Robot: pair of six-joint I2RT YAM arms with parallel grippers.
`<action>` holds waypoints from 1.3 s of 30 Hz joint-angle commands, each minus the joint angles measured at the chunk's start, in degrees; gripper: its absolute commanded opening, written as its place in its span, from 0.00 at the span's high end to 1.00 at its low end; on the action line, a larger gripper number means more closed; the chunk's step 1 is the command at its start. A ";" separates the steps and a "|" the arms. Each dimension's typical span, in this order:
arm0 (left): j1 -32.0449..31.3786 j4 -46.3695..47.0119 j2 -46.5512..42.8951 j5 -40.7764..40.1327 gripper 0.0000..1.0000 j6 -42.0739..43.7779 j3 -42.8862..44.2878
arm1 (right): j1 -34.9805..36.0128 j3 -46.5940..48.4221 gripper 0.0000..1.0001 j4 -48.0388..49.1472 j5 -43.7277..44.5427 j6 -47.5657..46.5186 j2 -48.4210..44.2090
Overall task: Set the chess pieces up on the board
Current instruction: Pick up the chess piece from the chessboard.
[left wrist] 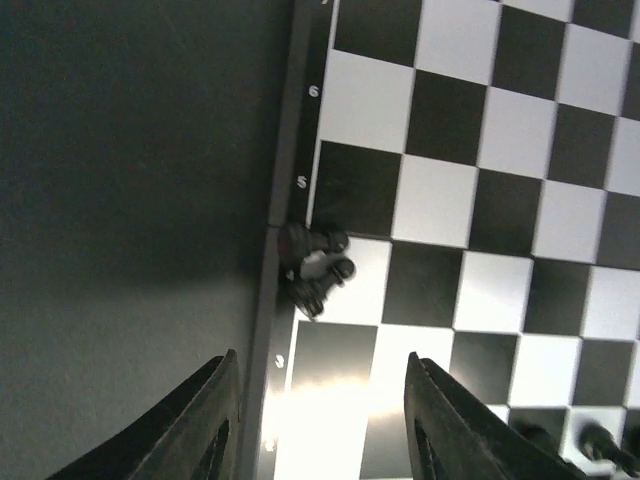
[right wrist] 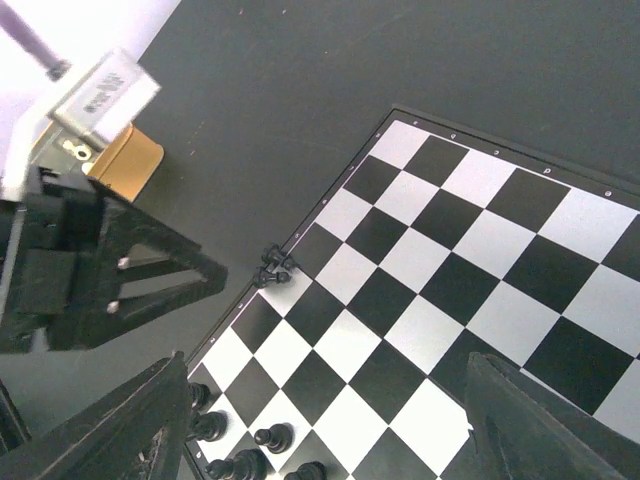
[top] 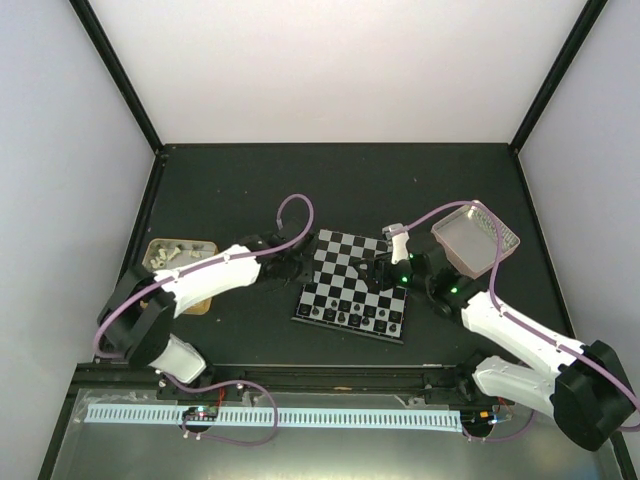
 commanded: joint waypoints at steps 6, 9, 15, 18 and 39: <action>2.20 1.97 9.75 2.19 0.62 0.86 4.76 | 0.07 -0.24 0.24 -0.44 1.47 0.09 -1.34; 2.52 2.75 11.43 3.48 0.65 1.35 5.22 | 0.05 0.02 0.25 -1.30 1.21 0.05 -2.01; 2.65 2.66 13.48 4.56 0.69 3.50 6.92 | 0.09 -0.19 0.24 -2.38 1.54 -0.29 -4.16; 2.68 1.95 14.27 4.96 0.74 4.25 7.68 | 0.07 -0.11 0.25 -2.57 1.64 -0.25 -4.59; 2.58 -0.34 16.06 7.64 0.83 5.33 7.94 | 0.11 0.50 0.24 -2.40 1.03 0.14 -3.71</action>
